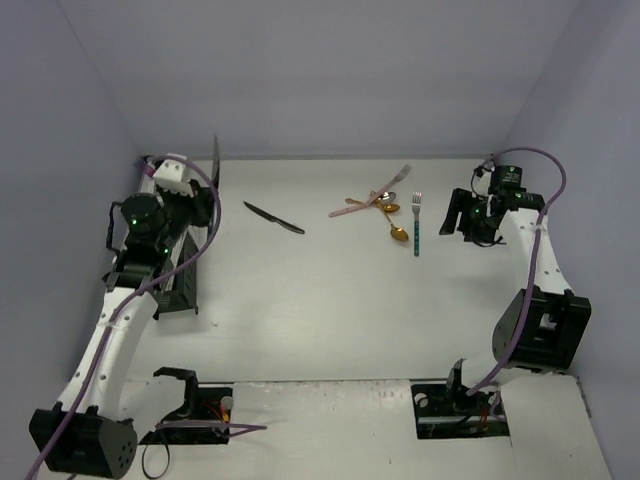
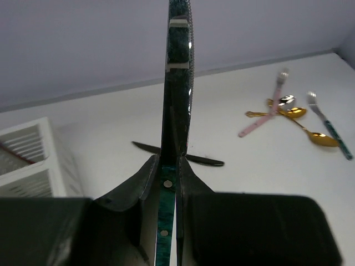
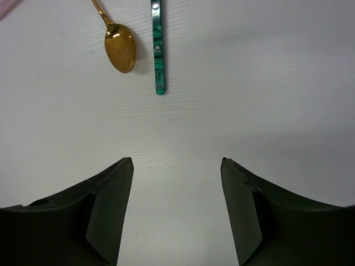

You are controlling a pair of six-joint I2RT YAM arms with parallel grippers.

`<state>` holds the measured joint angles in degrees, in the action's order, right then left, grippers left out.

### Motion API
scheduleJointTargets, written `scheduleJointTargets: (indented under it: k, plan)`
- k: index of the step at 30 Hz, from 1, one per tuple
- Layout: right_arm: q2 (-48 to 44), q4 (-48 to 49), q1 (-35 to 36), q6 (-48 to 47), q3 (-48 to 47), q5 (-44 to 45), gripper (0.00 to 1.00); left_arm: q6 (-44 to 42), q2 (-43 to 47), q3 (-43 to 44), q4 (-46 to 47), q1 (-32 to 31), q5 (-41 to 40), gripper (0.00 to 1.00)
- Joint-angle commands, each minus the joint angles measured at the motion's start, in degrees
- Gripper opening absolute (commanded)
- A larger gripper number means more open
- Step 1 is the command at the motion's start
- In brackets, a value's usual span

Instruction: Sort the eating utensils into containers

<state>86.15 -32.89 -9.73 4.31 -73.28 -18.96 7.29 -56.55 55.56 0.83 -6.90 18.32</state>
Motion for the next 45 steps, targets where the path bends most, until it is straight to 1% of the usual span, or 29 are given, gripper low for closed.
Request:
scheduleJointTargets:
  k: [1, 4, 5, 8, 12, 16, 21, 25, 31, 36, 45]
  plan:
    - [-0.90, 2.85, 4.17, -0.70, -2.22, 2.02, 0.66, 2.03, 4.97, -2.95, 16.31, 8.96, 1.19, 0.00]
    - [-0.96, 3.44, 6.29, -0.43, -2.39, 2.68, 0.73, 4.90, 5.23, -4.23, 21.65, 15.75, 1.71, 0.00]
    - [-0.82, 3.46, 6.60, -0.34, -2.44, 2.61, 0.75, 5.20, 4.84, -4.27, 22.21, 16.38, 1.76, 0.00]
    - [-0.35, 3.62, 7.32, -0.16, -2.64, 2.52, 0.82, 6.74, 3.28, -4.11, 28.11, 22.57, 2.77, 0.00]
    - [-0.12, 3.78, 7.69, -0.09, -2.48, 2.54, 0.87, 8.13, 1.42, -3.85, 31.90, 27.68, 3.28, 0.00]
    - [0.14, 4.13, 7.86, 0.06, -2.24, 2.46, 0.88, 9.07, 1.90, -7.33, 35.48, 31.06, 4.80, 0.00]
    - [0.94, 4.40, 8.32, 0.43, -2.48, 2.09, 0.88, 7.95, 2.25, -14.98, 41.14, 31.69, 5.23, 0.00]
    - [1.56, 4.82, 8.61, 0.61, -2.14, 1.88, 0.89, 8.09, -0.37, -19.78, 47.84, 31.69, 5.82, 0.00]
    - [1.17, 5.86, 8.67, 0.91, -0.41, 1.07, 0.89, 8.14, -5.62, -22.61, 54.20, 31.69, 4.39, 0.00]
    - [1.28, 6.38, 8.67, 0.55, 0.56, 0.47, 0.89, 7.11, -8.01, -23.35, 55.72, 31.69, 4.19, 0.00]
    - [2.80, 6.70, 8.94, 0.87, -0.46, -1.11, 0.89, 5.63, -8.14, -26.26, 56.42, 31.78, 2.40, 0.00]
